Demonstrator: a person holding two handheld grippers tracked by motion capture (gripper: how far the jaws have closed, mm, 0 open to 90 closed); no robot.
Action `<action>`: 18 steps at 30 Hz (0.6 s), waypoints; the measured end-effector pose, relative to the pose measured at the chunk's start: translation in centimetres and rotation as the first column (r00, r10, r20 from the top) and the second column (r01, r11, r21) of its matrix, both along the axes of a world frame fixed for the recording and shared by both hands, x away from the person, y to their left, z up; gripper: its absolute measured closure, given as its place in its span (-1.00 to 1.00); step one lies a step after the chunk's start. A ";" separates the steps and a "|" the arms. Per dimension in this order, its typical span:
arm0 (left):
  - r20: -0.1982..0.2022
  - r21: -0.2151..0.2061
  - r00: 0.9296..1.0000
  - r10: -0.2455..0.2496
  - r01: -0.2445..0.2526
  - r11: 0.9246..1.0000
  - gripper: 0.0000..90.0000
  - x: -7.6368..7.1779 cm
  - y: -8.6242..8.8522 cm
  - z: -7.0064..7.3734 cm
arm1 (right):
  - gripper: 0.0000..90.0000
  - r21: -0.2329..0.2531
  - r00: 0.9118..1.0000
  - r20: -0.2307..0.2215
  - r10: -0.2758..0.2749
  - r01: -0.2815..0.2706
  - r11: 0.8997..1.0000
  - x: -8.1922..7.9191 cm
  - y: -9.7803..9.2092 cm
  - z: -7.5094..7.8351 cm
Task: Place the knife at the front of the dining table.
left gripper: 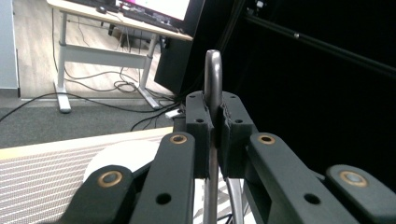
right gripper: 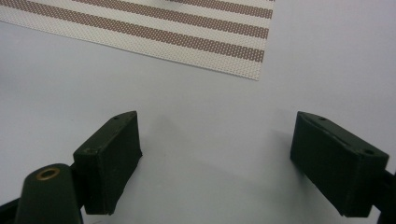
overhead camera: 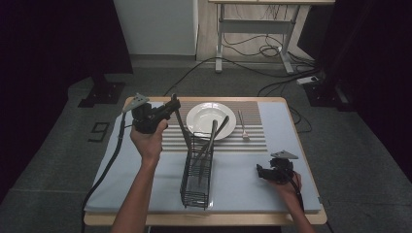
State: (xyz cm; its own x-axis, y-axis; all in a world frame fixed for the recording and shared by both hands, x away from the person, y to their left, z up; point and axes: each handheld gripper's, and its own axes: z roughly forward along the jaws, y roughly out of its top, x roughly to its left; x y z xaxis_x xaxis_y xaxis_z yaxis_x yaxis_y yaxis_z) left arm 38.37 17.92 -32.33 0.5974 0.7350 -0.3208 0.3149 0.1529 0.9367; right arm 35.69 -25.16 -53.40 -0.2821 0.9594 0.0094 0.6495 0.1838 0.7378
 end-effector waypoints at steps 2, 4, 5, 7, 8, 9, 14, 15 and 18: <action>0.005 -0.008 1.000 0.008 -0.008 1.000 0.87 0.0 0.4 0.3 | -0.65 0.000 1.000 0.000 0.000 0.000 1.000 0.0 0.0 0.0; 0.009 -0.012 1.000 0.012 -0.012 1.000 0.87 0.0 0.7 0.5 | -0.65 0.001 1.000 0.000 0.000 0.000 1.000 0.0 0.0 0.0; 0.010 -0.016 1.000 0.014 -0.013 1.000 0.87 0.0 0.8 0.6 | -0.65 0.001 1.000 0.000 0.000 0.000 1.000 0.0 0.0 0.0; 0.011 -0.020 1.000 0.017 -0.017 1.000 0.86 0.0 1.0 0.7 | -0.65 0.000 1.000 0.000 0.000 0.000 1.000 0.0 0.0 0.0; 0.010 -0.021 1.000 0.018 -0.018 1.000 0.86 0.1 1.1 0.7 | -0.65 0.001 1.000 0.001 -0.001 0.001 1.000 0.0 0.0 0.0; 0.010 -0.022 1.000 0.020 -0.020 1.000 0.86 0.1 1.2 0.8 | -0.65 0.000 1.000 0.000 0.001 -0.001 1.000 0.0 0.0 0.0; 0.022 -0.041 0.999 0.030 -0.029 0.999 0.86 0.0 2.0 1.4 | -0.65 0.001 1.000 0.002 0.000 0.000 1.000 0.0 0.0 0.0; 0.022 -0.044 0.999 0.031 -0.030 0.999 0.86 0.0 2.1 1.5 | -0.65 0.000 1.000 0.000 0.000 0.000 1.000 0.0 0.0 0.0; 0.021 -0.048 0.999 0.036 -0.035 0.998 0.86 0.1 2.5 1.7 | -0.65 0.000 1.000 0.001 0.000 0.000 1.000 0.0 0.0 0.0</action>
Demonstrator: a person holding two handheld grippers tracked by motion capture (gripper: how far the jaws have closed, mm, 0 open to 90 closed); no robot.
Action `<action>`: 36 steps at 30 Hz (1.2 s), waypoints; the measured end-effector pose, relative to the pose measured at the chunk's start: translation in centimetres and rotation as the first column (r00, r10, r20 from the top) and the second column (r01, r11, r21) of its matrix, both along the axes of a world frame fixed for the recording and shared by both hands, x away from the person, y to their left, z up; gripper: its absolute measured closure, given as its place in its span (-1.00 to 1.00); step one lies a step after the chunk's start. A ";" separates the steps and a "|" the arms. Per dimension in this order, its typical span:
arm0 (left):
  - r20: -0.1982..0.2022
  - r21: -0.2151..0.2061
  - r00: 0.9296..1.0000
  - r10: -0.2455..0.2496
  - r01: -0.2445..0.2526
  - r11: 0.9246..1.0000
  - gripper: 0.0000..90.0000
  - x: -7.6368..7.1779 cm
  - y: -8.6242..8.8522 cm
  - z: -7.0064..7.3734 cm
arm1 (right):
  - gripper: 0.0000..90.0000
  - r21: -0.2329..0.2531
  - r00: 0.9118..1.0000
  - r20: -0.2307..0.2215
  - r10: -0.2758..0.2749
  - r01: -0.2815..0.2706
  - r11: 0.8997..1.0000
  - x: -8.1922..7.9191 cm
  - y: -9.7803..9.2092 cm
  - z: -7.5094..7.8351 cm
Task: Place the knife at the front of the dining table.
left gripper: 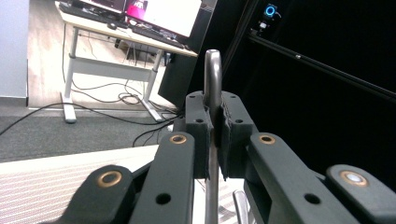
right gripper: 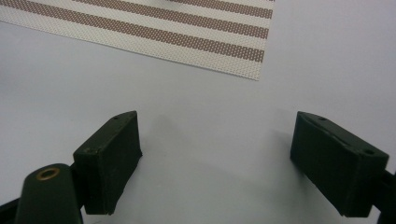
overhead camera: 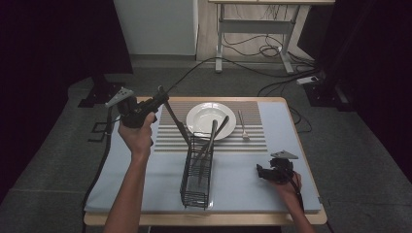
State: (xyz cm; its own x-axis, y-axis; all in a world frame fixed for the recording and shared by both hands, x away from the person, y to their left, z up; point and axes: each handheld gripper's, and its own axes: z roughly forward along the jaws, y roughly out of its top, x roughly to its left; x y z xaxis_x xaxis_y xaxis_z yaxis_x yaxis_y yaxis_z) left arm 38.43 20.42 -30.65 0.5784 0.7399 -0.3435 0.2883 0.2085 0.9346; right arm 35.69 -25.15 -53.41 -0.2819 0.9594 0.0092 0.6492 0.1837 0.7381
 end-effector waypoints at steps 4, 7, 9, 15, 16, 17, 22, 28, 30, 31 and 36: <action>0.021 0.049 0.999 0.042 -0.043 0.998 0.87 -0.2 0.1 0.4 | -0.65 0.000 1.000 0.000 0.000 0.000 1.000 0.0 0.0 0.0; 0.024 0.080 0.998 0.054 -0.055 0.995 0.87 -0.2 0.3 0.7 | -0.65 -0.001 1.000 0.000 0.001 -0.001 1.000 0.0 0.0 0.0; 0.017 0.078 0.998 0.057 -0.058 0.995 0.87 0.0 0.5 0.6 | -0.65 -0.001 1.000 0.000 0.000 0.000 1.000 0.0 0.0 0.0; -0.020 0.126 0.996 0.085 -0.082 0.989 0.87 1.0 0.5 -0.7 | -0.65 -0.001 1.000 0.001 0.001 -0.001 1.000 0.0 0.0 0.0; -0.022 0.146 0.995 0.094 -0.089 0.985 0.87 1.2 0.4 -0.9 | -0.65 -0.001 1.000 0.002 0.001 -0.001 1.000 0.0 0.0 0.0; -0.027 0.149 0.995 0.094 -0.089 0.985 0.87 1.3 0.4 -1.2 | -0.65 0.000 1.000 0.003 0.000 0.000 1.000 0.0 0.0 0.0; -0.079 0.142 0.991 0.104 -0.092 0.985 0.87 2.5 0.8 -2.9 | -0.65 -0.001 1.000 0.001 0.001 -0.001 1.000 0.0 0.0 0.0; -0.128 0.164 0.984 0.128 -0.107 0.981 0.87 3.8 1.3 -5.0 | -0.65 0.000 1.000 0.001 0.000 0.000 1.000 0.0 0.0 0.0; -0.136 0.178 0.981 0.136 -0.111 0.978 0.87 4.3 1.3 -5.4 | -0.65 0.001 1.000 0.001 -0.001 0.001 1.000 0.0 0.0 0.0; -0.142 0.185 0.980 0.137 -0.110 0.977 0.87 4.5 1.3 -5.6 | -0.65 0.001 1.000 0.001 -0.001 0.001 1.000 0.0 0.0 0.0; -0.159 0.209 0.977 0.144 -0.110 0.972 0.87 5.6 0.9 -6.4 | -0.65 0.000 1.000 0.002 0.000 0.000 1.000 0.0 0.0 0.0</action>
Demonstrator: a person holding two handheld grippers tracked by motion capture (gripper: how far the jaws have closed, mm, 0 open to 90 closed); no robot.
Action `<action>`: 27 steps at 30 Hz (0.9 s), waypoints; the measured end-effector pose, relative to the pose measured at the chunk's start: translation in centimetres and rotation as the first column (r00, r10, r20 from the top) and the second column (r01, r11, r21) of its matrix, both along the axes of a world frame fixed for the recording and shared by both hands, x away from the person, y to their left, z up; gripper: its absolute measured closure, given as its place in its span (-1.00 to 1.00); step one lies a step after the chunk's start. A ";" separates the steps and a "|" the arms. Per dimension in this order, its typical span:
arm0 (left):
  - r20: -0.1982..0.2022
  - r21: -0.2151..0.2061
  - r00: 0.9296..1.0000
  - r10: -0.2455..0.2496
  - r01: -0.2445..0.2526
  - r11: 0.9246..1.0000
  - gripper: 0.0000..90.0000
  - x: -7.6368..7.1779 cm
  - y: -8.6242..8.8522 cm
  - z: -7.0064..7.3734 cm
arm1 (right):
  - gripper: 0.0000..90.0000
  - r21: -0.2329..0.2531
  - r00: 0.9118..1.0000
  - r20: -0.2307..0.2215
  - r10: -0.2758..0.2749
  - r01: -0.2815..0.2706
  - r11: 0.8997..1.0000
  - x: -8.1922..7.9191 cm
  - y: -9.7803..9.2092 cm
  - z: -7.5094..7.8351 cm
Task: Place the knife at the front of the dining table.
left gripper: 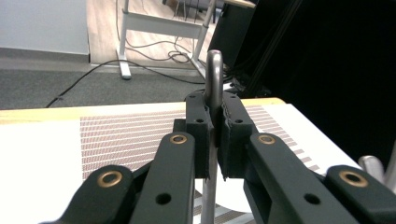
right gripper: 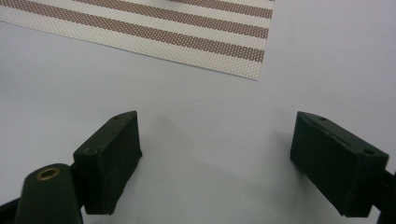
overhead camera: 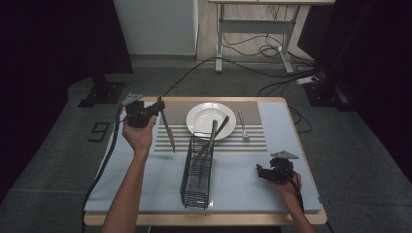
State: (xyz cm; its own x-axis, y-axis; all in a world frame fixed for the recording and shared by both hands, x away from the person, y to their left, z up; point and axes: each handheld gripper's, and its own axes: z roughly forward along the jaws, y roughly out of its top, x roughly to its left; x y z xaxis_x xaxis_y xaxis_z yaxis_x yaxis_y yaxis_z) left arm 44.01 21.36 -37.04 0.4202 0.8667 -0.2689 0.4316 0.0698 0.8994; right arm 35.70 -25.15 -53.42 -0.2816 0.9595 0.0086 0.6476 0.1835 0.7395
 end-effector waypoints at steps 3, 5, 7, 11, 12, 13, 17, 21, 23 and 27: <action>-0.007 0.021 1.000 0.009 -0.008 1.000 0.87 0.5 -0.1 -0.3 | -0.65 0.001 1.000 0.002 -0.001 0.001 1.000 0.0 0.0 0.0; -0.008 0.028 1.000 0.015 -0.015 0.999 0.87 0.7 0.0 -0.4 | -0.65 0.000 1.000 0.003 0.000 0.000 1.000 0.0 0.0 0.0; -0.006 0.035 1.000 0.019 -0.018 0.999 0.87 0.7 0.1 -0.3 | -0.65 0.000 1.000 0.003 -0.001 0.001 1.000 0.0 0.0 0.0; -0.003 0.061 0.999 0.036 -0.036 0.997 0.87 0.7 0.4 -0.2 | -0.65 -0.001 1.000 0.000 -0.001 0.001 1.000 0.0 0.0 0.0; -0.005 0.070 0.999 0.042 -0.042 0.997 0.87 0.8 0.4 -0.2 | -0.65 0.000 1.000 0.002 -0.001 0.001 1.000 0.0 0.0 0.0; -0.006 0.081 0.999 0.049 -0.048 0.996 0.87 0.8 0.5 -0.3 | -0.65 -0.001 1.000 -0.001 0.000 0.000 1.000 0.0 0.0 0.0; -0.011 0.102 0.997 0.071 -0.070 0.992 0.87 1.2 0.4 -0.6 | -0.65 -0.002 1.000 -0.002 0.001 -0.001 1.000 0.0 0.0 0.0; -0.015 0.113 0.996 0.087 -0.084 0.990 0.87 1.8 0.2 -1.1 | -0.65 0.000 1.000 0.000 -0.001 0.001 1.000 0.0 0.0 0.0; -0.020 0.118 0.995 0.095 -0.092 0.989 0.87 2.1 0.1 -1.3 | -0.65 -0.001 1.000 0.000 0.000 0.000 1.000 0.0 0.0 0.0; -0.024 0.118 0.994 0.108 -0.104 0.988 0.87 2.9 -0.1 -1.8 | -0.65 -0.001 1.000 0.001 0.001 -0.001 1.000 0.0 0.0 0.0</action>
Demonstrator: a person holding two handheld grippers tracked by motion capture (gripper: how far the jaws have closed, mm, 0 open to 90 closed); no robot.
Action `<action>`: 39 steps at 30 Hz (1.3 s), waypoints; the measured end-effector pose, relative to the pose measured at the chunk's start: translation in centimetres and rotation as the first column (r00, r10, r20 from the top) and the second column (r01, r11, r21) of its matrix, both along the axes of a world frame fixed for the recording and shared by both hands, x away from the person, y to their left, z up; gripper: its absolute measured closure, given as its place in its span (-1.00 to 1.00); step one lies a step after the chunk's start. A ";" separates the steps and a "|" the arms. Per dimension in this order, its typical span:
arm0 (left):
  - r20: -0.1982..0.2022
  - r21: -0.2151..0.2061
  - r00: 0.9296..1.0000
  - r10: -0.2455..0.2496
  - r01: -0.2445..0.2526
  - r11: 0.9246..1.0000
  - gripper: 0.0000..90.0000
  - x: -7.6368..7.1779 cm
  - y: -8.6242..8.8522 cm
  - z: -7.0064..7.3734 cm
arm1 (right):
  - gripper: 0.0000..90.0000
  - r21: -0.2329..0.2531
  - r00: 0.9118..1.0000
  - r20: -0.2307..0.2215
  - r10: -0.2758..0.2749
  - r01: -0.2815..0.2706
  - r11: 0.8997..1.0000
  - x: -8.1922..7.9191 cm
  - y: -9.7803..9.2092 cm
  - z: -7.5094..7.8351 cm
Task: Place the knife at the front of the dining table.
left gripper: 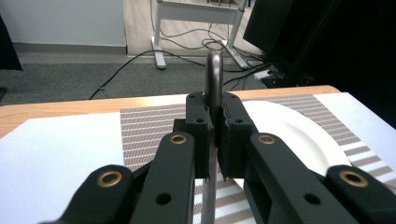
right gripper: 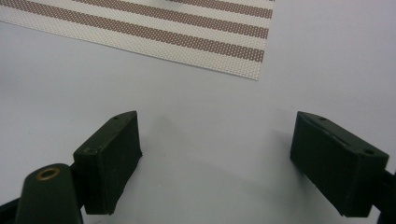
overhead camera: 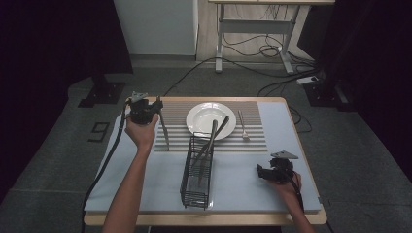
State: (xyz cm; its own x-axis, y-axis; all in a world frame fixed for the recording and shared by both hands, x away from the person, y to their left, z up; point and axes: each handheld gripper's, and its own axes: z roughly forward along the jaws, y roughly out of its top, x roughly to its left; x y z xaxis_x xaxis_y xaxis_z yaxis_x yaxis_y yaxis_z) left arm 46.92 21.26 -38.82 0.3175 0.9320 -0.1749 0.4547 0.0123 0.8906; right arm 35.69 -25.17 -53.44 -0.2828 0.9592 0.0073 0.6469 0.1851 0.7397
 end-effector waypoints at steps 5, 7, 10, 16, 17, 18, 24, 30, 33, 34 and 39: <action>-0.004 -0.004 1.000 0.008 -0.008 1.000 0.86 1.1 -0.3 -0.4 | -0.65 0.000 1.000 0.000 0.000 0.000 1.000 0.0 0.0 0.0; -0.003 -0.006 1.000 0.012 -0.012 1.000 0.86 1.4 -0.4 -0.7 | -0.65 0.001 1.000 0.002 -0.001 0.001 1.000 0.0 0.0 0.0; 0.003 -0.005 1.000 0.011 -0.011 1.000 0.86 1.7 -0.7 -0.9 | -0.65 0.001 1.000 0.001 0.000 0.000 1.000 0.0 0.0 0.0; 0.019 0.002 1.000 0.006 -0.006 1.000 0.86 1.8 -1.2 -1.2 | -0.65 0.001 1.000 0.001 0.001 -0.001 1.000 0.0 0.0 0.0; 0.019 0.002 1.000 0.008 -0.008 1.000 0.87 1.8 -1.1 -1.2 | -0.65 0.001 1.000 0.002 -0.001 0.001 1.000 0.0 0.0 0.0; 0.019 0.002 1.000 0.006 -0.006 1.000 0.86 1.9 -1.1 -1.2 | -0.65 0.001 1.000 0.001 0.000 0.000 1.000 0.0 0.0 0.0; 0.028 0.000 1.000 -0.006 0.005 1.000 0.87 1.9 -1.3 -1.4 | -0.65 0.001 1.000 0.001 0.000 0.000 1.000 0.0 0.0 0.0; 0.031 -0.007 0.999 -0.016 0.016 1.000 0.86 1.9 -1.4 -1.5 | -0.65 0.002 1.000 0.002 -0.001 0.001 1.000 0.0 0.0 0.0; 0.030 -0.008 0.999 -0.020 0.020 1.000 0.86 2.0 -1.4 -1.5 | -0.65 0.002 1.000 0.002 -0.001 0.001 1.000 0.0 0.0 0.0; 0.030 -0.009 0.999 -0.022 0.022 1.000 0.86 2.0 -1.4 -1.5 | -0.65 0.002 1.000 0.001 0.000 0.000 1.000 0.0 0.0 0.0; 0.031 -0.008 0.999 -0.031 0.031 0.999 0.86 1.8 -1.4 -1.5 | -0.65 0.001 1.000 0.001 0.000 0.000 1.000 0.0 0.0 0.0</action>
State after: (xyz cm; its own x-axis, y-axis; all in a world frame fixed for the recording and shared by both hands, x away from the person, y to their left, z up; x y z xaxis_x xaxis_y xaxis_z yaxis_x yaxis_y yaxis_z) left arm 48.73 19.90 -40.29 0.3518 0.9200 -0.1726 0.4275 0.0062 0.9040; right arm 35.68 -25.19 -53.44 -0.2831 0.9591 0.0085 0.6463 0.1842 0.7405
